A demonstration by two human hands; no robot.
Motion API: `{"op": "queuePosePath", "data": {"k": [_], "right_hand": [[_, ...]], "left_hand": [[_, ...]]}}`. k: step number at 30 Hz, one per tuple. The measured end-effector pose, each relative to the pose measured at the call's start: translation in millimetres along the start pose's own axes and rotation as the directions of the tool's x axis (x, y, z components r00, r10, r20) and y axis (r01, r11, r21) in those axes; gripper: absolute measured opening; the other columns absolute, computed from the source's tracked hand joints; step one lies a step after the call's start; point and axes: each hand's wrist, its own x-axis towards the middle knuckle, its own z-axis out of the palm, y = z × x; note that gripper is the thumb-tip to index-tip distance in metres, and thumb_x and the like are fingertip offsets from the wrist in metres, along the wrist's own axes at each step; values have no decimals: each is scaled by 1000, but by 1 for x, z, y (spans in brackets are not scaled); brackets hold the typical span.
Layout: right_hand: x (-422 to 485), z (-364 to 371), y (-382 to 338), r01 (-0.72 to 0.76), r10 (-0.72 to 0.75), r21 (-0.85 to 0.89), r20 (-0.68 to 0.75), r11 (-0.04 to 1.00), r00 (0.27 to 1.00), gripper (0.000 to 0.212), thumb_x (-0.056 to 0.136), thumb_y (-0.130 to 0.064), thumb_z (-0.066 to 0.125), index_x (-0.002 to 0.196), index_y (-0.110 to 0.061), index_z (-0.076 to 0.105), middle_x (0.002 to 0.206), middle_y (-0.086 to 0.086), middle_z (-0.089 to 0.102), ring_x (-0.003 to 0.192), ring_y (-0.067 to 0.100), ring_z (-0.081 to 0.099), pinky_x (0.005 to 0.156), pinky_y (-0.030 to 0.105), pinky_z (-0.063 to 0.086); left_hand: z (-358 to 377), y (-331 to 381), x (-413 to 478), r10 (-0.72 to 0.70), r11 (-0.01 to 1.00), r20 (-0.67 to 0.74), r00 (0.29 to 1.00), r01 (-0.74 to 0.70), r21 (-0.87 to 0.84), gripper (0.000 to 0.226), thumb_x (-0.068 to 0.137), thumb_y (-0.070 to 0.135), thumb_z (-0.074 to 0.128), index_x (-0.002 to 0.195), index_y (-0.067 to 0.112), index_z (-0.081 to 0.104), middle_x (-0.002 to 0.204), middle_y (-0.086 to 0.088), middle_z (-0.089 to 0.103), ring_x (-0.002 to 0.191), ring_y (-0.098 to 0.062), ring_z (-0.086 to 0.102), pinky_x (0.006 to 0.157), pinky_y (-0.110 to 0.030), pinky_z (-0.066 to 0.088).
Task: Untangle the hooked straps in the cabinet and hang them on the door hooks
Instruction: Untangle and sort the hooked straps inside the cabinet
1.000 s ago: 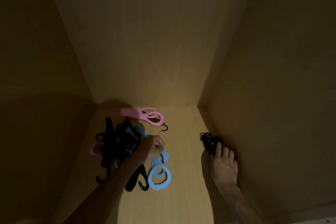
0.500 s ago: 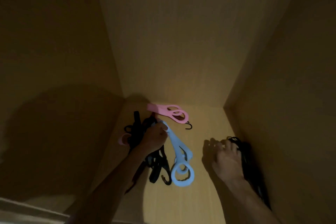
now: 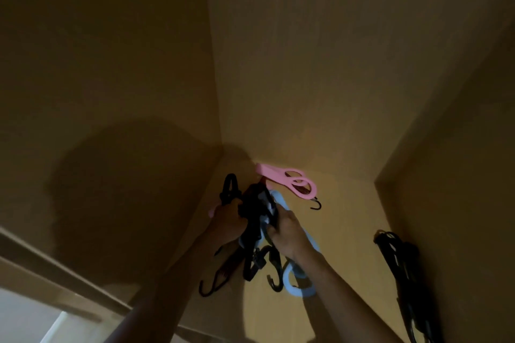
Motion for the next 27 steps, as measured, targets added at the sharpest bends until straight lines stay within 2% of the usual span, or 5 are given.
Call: {"op": "queuePosePath", "data": {"k": [8, 12, 16, 21, 27], "right_hand": [[4, -11, -36, -33, 31, 71, 35, 997, 999, 33, 86, -18, 58, 58, -24, 43, 57, -6, 48, 53, 6, 43, 43, 18, 29], [-1, -27, -41, 20, -11, 323, -31, 946, 999, 12, 88, -17, 58, 76, -18, 56, 65, -6, 58, 61, 8, 55, 59, 24, 44], [-12, -58, -57, 78, -62, 481, -49, 873, 997, 17, 88, -2, 49, 74, -10, 54, 54, 1, 54, 50, 14, 51, 55, 28, 42], [-27, -97, -70, 235, -160, 520, -185, 821, 970, 12, 92, -7, 50, 89, -4, 61, 62, 13, 46, 56, 21, 44, 58, 31, 33], [-40, -126, -65, 321, -188, 528, -290, 786, 938, 22, 92, -3, 49, 89, -14, 67, 59, -9, 53, 57, 12, 47, 60, 27, 35]], "left_hand": [[-7, -18, -6, -160, 985, 14, 987, 158, 67, 50, 98, 26, 41, 144, 15, 27, 118, -15, 57, 72, -25, 60, 59, -29, 51], [-8, -7, -10, -57, 983, -21, 998, 59, 173, 35, 97, 16, 39, 129, 3, 45, 113, -19, 58, 94, -34, 58, 73, -35, 45], [-13, 27, -15, 119, 992, -167, 979, -126, -31, 12, 89, 10, 51, 98, 4, 56, 73, 2, 51, 67, -12, 48, 60, -23, 35], [-17, 54, -6, 282, 955, -64, 957, -286, -81, 38, 86, 12, 58, 123, 17, 49, 108, -4, 59, 96, -24, 59, 77, -32, 47], [-13, 72, -1, 284, 920, -26, 958, -280, -273, 20, 92, 9, 54, 109, 2, 46, 67, 0, 46, 58, -15, 51, 55, -17, 39]]}}
